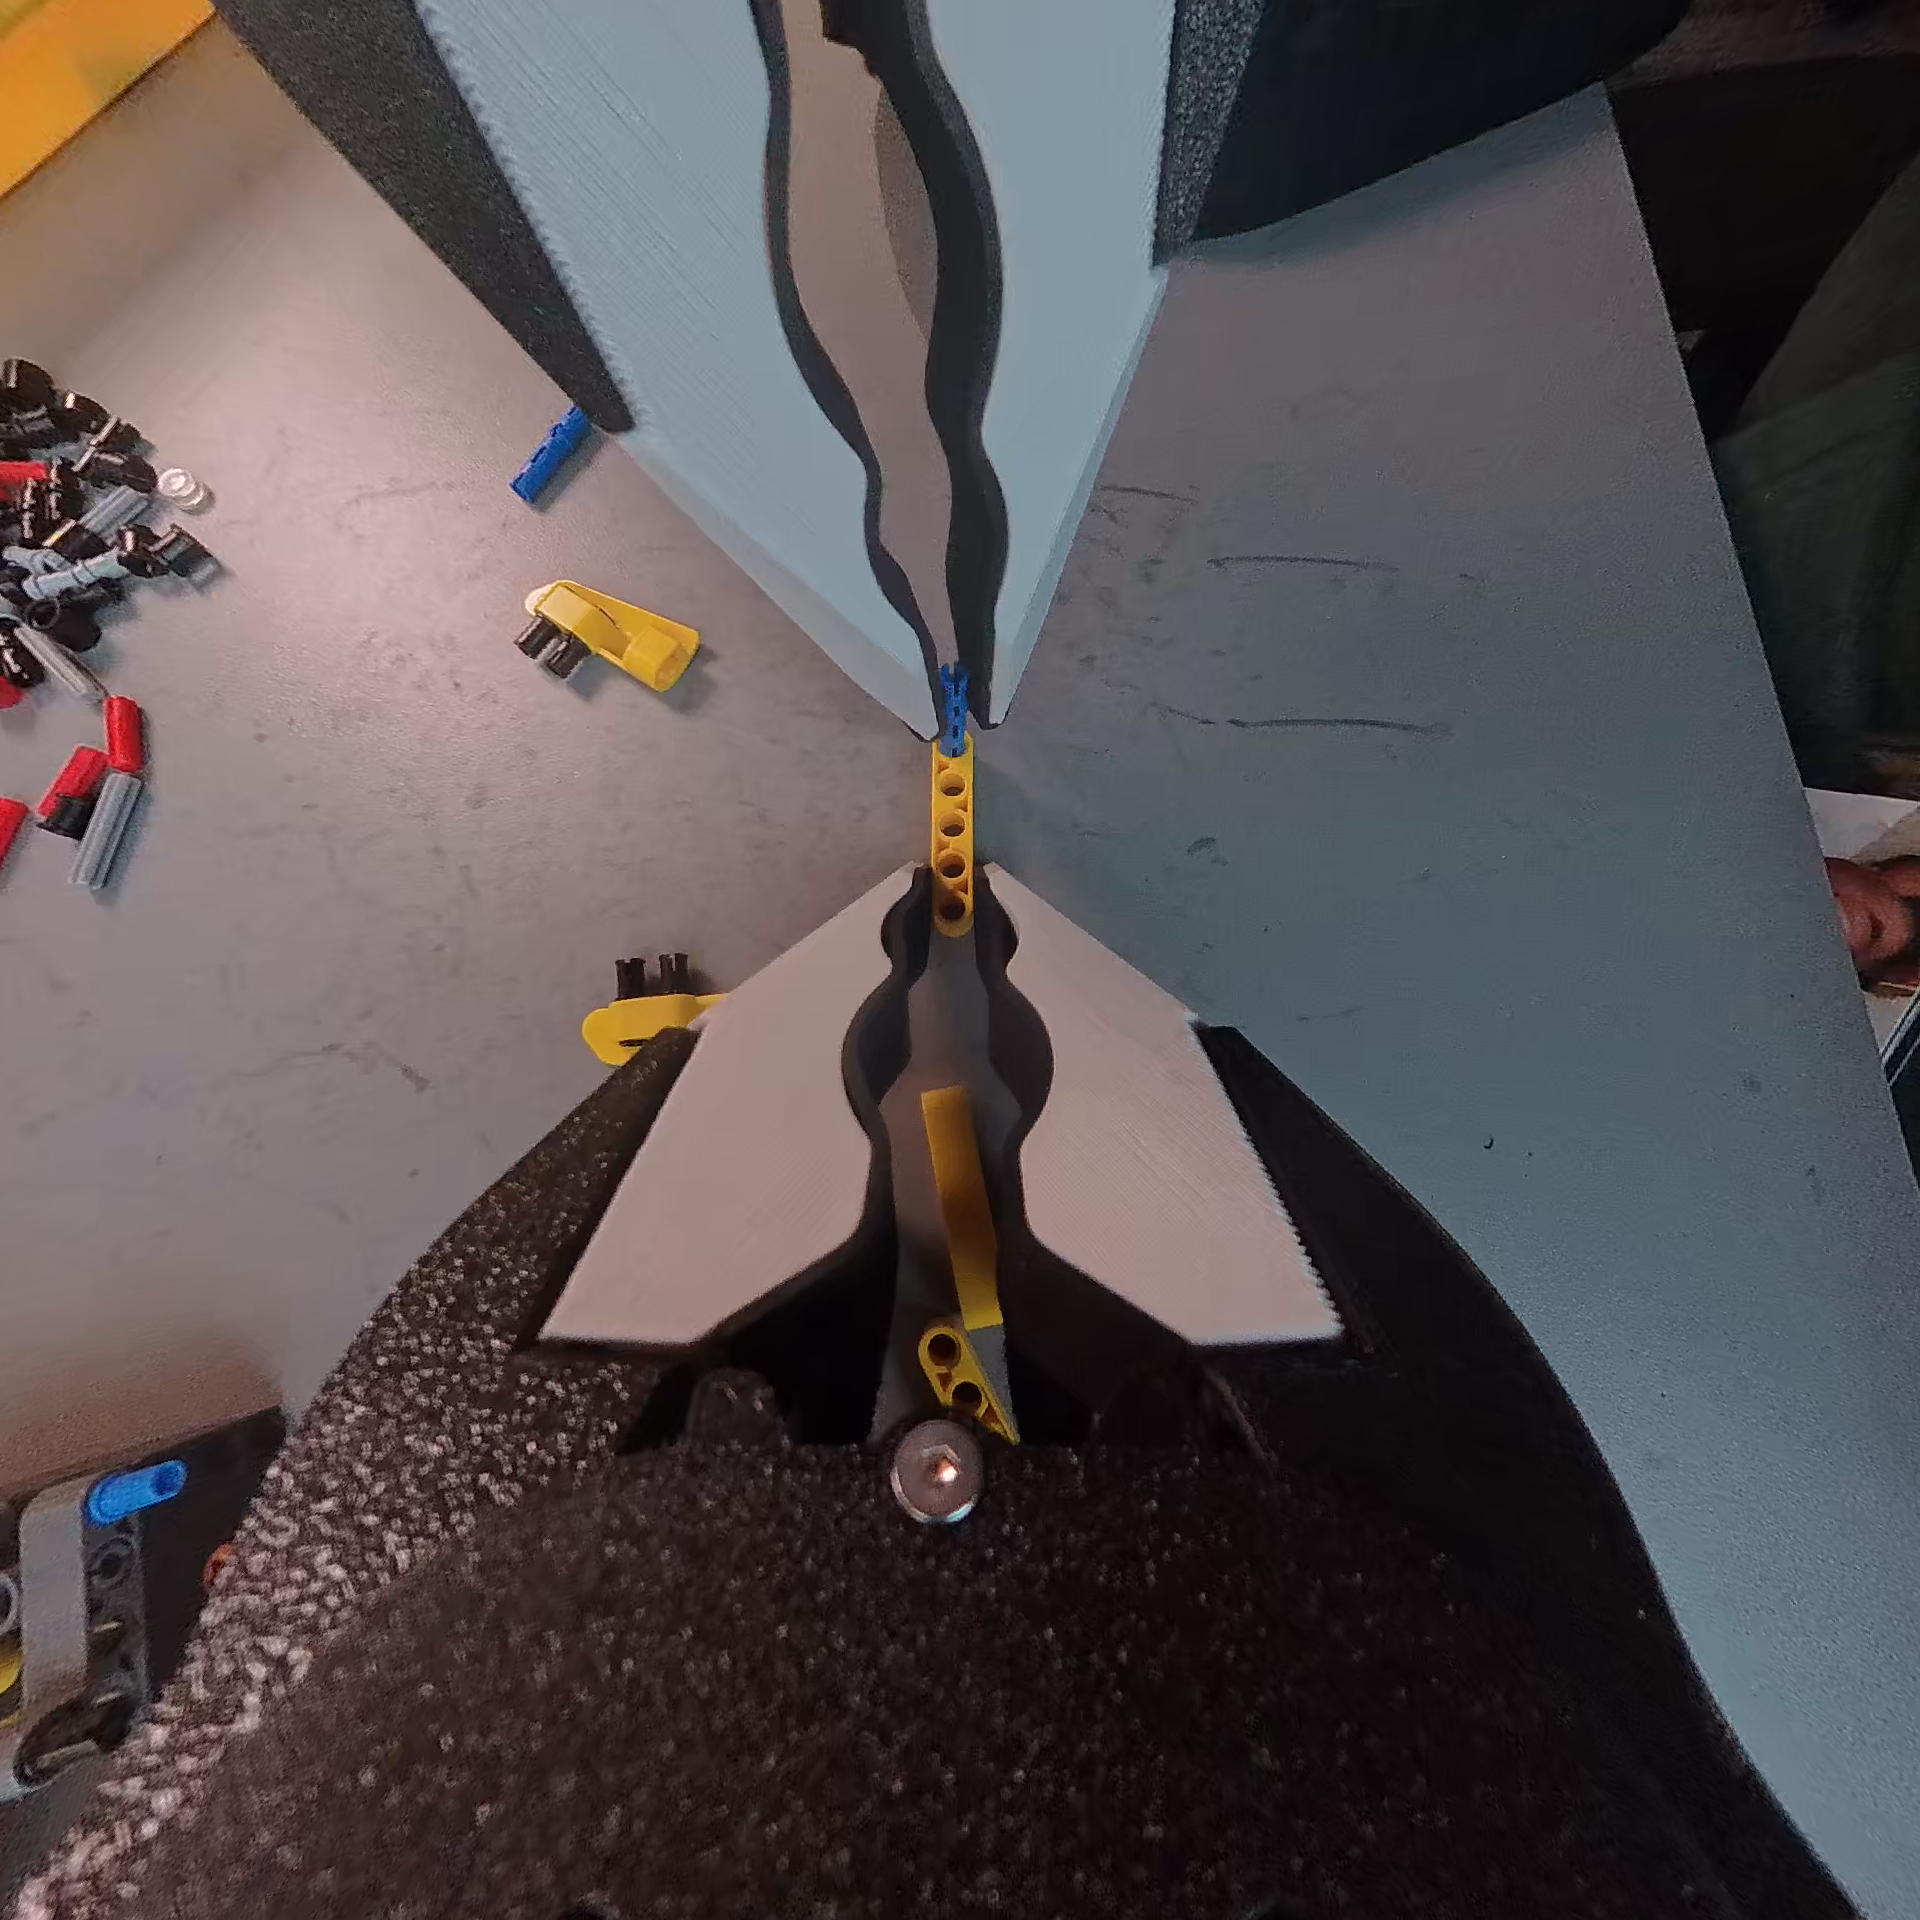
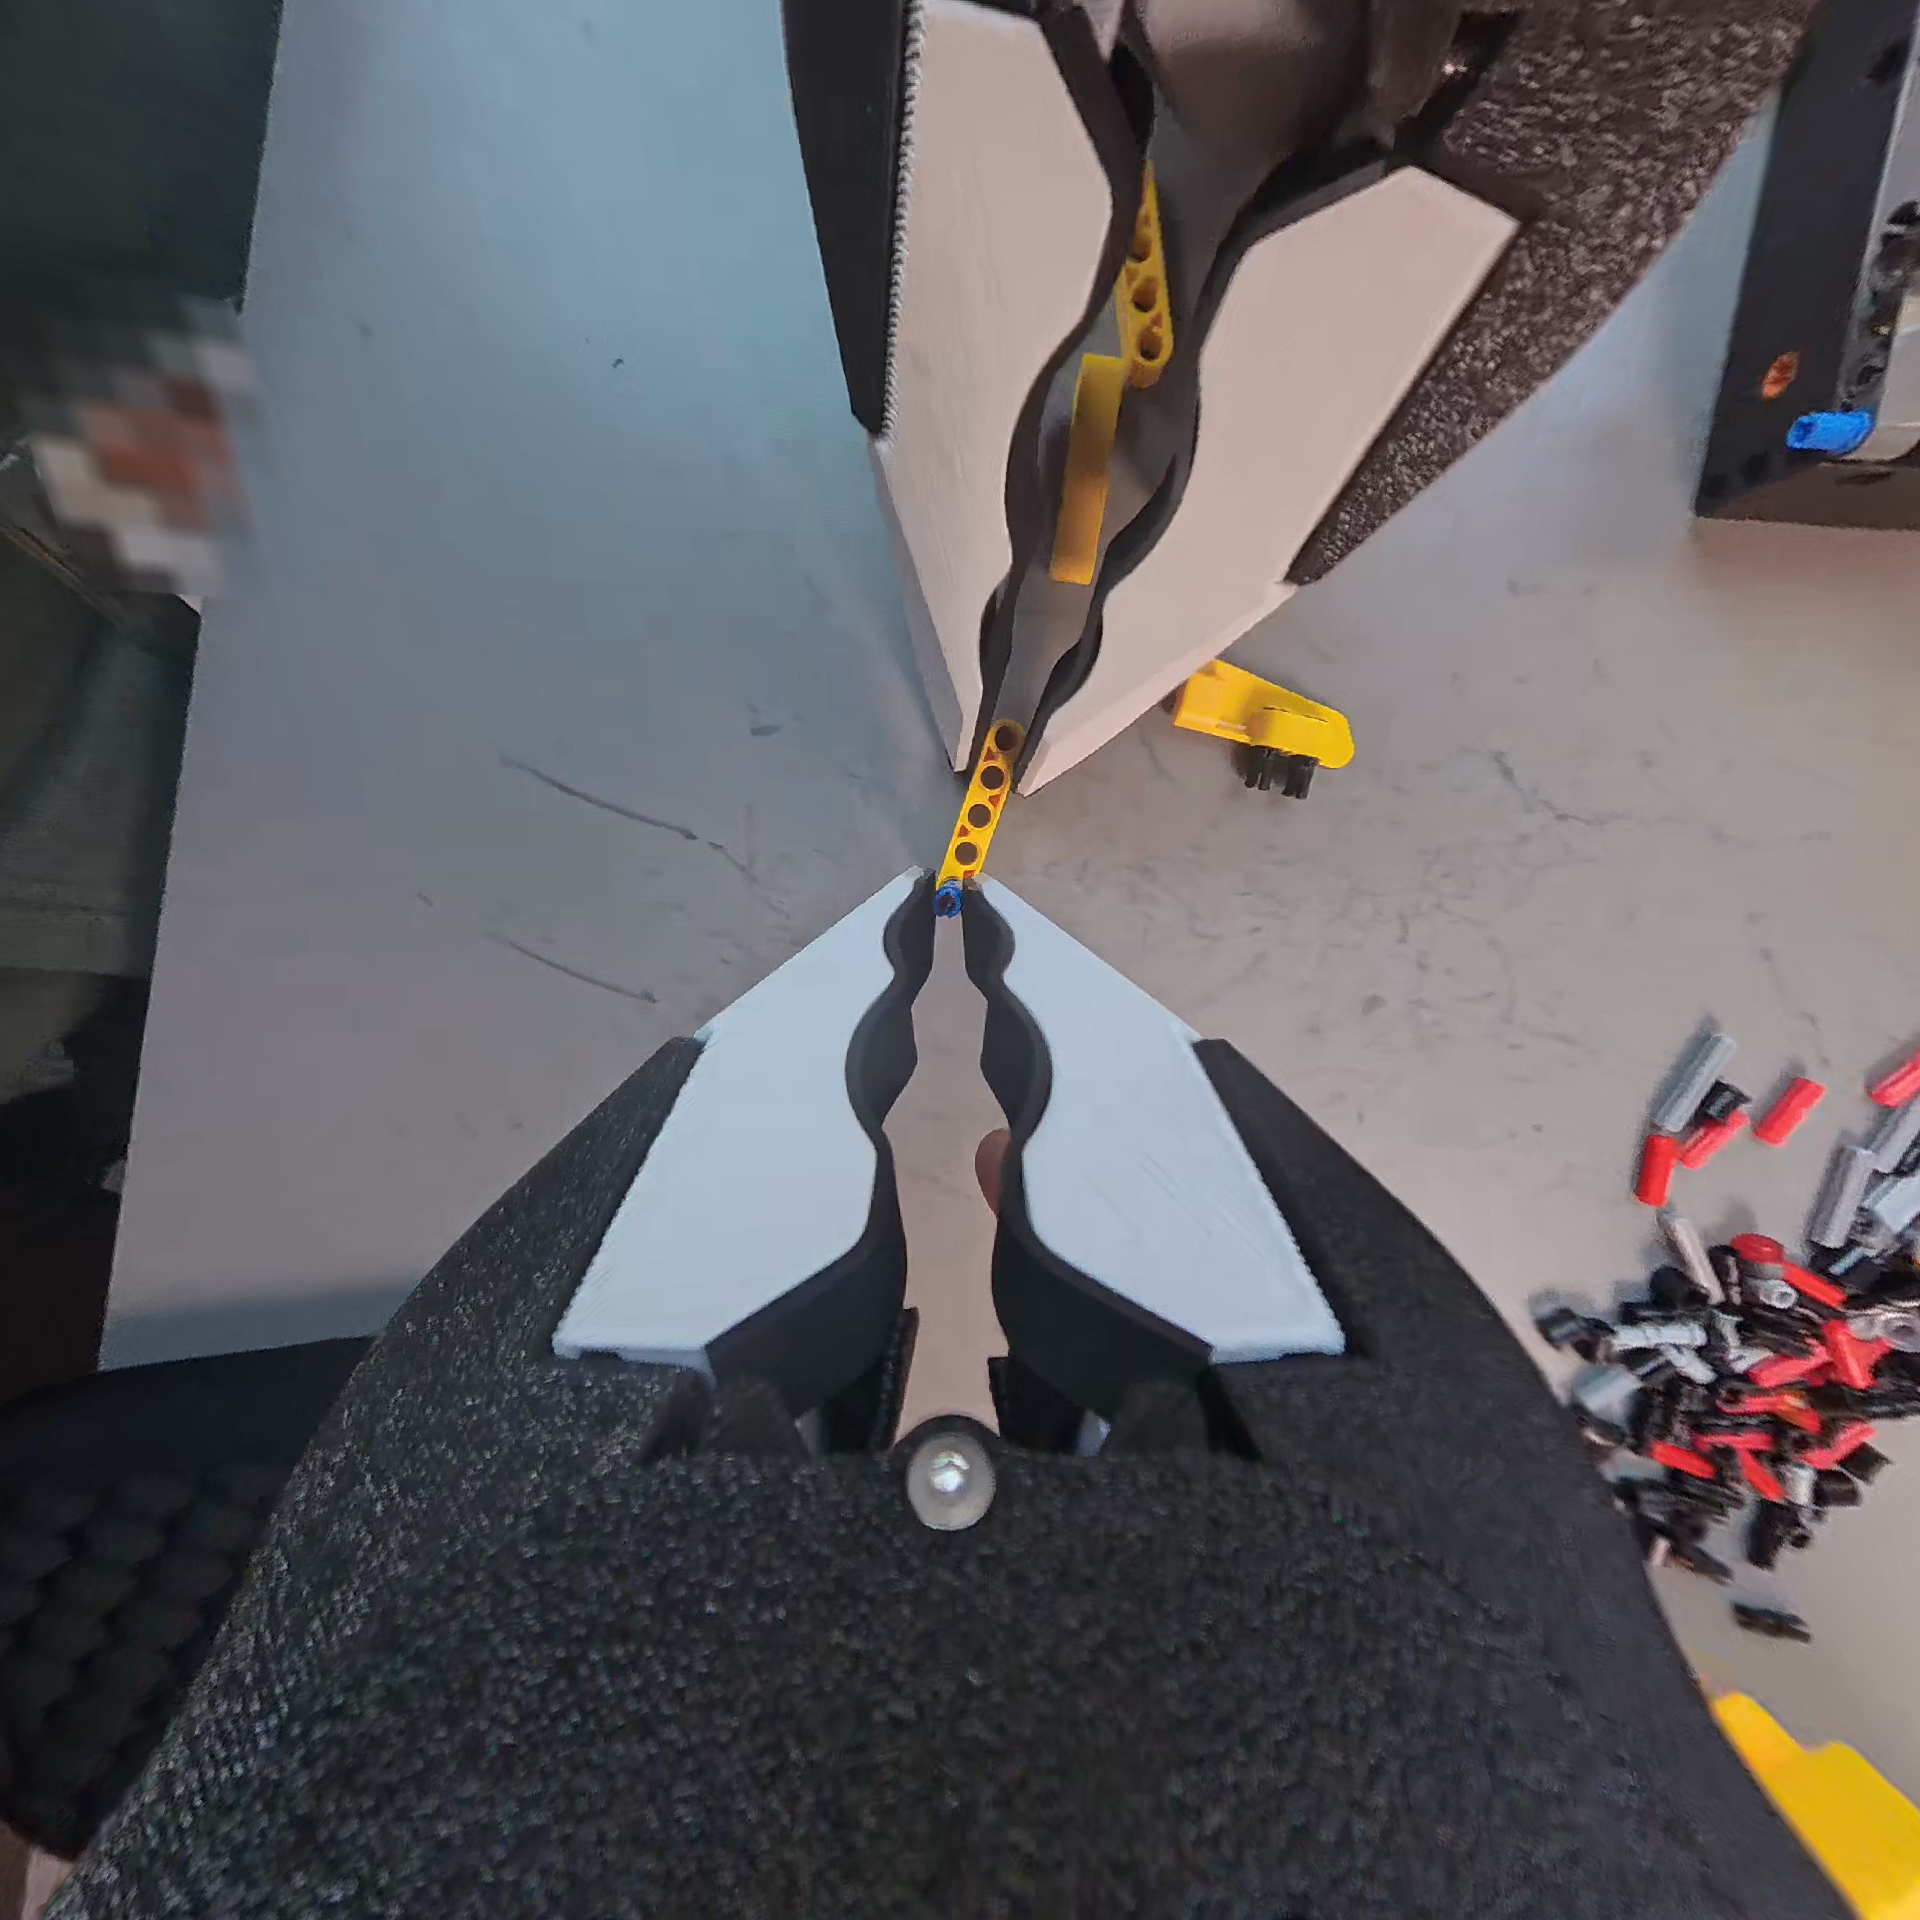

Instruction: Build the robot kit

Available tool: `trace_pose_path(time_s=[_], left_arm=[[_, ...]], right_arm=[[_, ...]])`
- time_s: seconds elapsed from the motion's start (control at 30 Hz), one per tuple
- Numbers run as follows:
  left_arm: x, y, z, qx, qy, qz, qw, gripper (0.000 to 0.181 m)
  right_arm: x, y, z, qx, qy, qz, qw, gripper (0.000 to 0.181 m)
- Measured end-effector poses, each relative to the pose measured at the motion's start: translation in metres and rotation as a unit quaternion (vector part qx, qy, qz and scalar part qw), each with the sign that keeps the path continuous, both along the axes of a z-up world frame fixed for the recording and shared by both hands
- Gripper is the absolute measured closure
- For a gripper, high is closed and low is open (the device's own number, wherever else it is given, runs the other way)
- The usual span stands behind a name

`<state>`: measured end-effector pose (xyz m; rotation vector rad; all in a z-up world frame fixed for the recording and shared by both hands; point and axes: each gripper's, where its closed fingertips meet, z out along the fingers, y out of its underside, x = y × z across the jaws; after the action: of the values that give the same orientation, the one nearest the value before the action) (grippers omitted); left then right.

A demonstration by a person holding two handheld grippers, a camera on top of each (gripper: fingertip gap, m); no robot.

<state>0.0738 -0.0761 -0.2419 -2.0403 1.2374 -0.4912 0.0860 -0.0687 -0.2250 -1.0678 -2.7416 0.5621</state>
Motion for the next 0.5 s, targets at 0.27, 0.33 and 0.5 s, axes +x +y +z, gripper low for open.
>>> trace_pose_path(time_s=[0.27, 0.33, 0.5], left_arm=[[0.0001, -0.0001, 0.0001, -0.001, 0.000, 0.004, 1.000, 0.175], [0.0000, -0.0001, 0.0001, 0.000, 0.000, 0.006, 1.000, 0.175], [0.0001, 0.0000, 0.0003, 0.003, 0.001, 0.006, 1.000, 0.175]], right_arm=[[-0.0006, 0.0006, 0.0000, -0.018, -0.006, -0.018, 1.000, 0.178], [-0.0003, 0.0012, -0.0002, -0.018, -0.009, -0.018, 1.000, 0.178], [-0.0003, 0.0003, -0.0002, 0.000, -0.004, -0.019, 1.000, 0.178]])
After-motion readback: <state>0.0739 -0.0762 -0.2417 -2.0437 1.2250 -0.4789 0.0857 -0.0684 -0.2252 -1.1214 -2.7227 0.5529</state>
